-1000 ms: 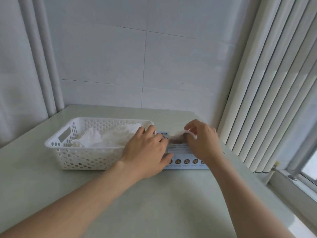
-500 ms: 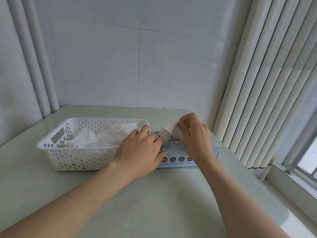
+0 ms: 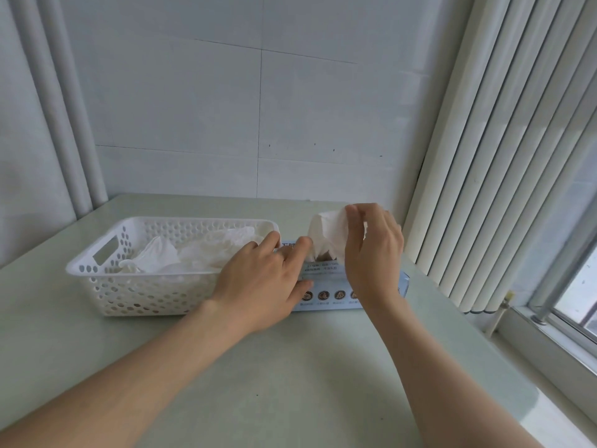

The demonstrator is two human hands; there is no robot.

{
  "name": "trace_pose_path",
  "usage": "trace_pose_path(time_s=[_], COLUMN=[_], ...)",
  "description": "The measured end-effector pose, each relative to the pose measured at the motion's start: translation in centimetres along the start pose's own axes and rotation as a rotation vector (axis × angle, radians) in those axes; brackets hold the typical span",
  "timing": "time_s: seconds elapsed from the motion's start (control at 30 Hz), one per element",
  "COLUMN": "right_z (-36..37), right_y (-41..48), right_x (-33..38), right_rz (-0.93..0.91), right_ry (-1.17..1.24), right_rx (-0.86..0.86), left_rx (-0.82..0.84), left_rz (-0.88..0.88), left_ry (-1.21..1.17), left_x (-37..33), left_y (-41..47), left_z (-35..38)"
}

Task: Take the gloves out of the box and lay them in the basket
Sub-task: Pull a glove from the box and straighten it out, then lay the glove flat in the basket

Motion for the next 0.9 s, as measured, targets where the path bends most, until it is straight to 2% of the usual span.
trace_pose_path(time_s=[0.17,0.3,0.37,0.47,0.57,0.63,0.8,0.9], right_z=[-0.3,0.6,0.8,-0.1,-1.6,-2.3,-2.3,-1.8], right_y=[0.3,0.4,0.4,1.2,2.1,2.5,2.5,2.2], right_x=[0.3,0.3,0.5,1.2,1.7,1.9,2.5,2.3], right_rz=[0.036,0.204,0.251,0.320,0.340,0.339,0.388,0.483], right_ry=[0.074,0.221,0.256,0.285,0.301,0.306,0.332,0.392], right_rx=[-0.043,0.202,0.253,0.105,-0.124,-0.218,-0.199,-0.150], left_rx=[0.026,0.046,0.038,0.051,0.144,0.185,0.172,0.201], left_rz=[-0.007,0.028,0.055,0.056,0.026,0.006,-0.042,-0.145], left_ry=[0.005,0.086,0.106,0.137,0.176,0.180,0.089,-0.101], left_x=[0.0,0.0,-0.1,0.0,-0.3,-0.4,0.1,0.1], left_y=[0.0,-0.1,-0.1,0.1,0.2,0.2,0.2,0.6], left_z=[0.2,0.6,0.8,0.7,0.7,0.6,0.4,-0.2])
Point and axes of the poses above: each hand's wrist, its own y-axis towards the middle knuckle, its own z-axis out of the palm, x = y × z, the point moved 3 cm from there along y, towards the middle knuckle, and after that the axes turned 15 degrees about -z, right-handed, at the moved point
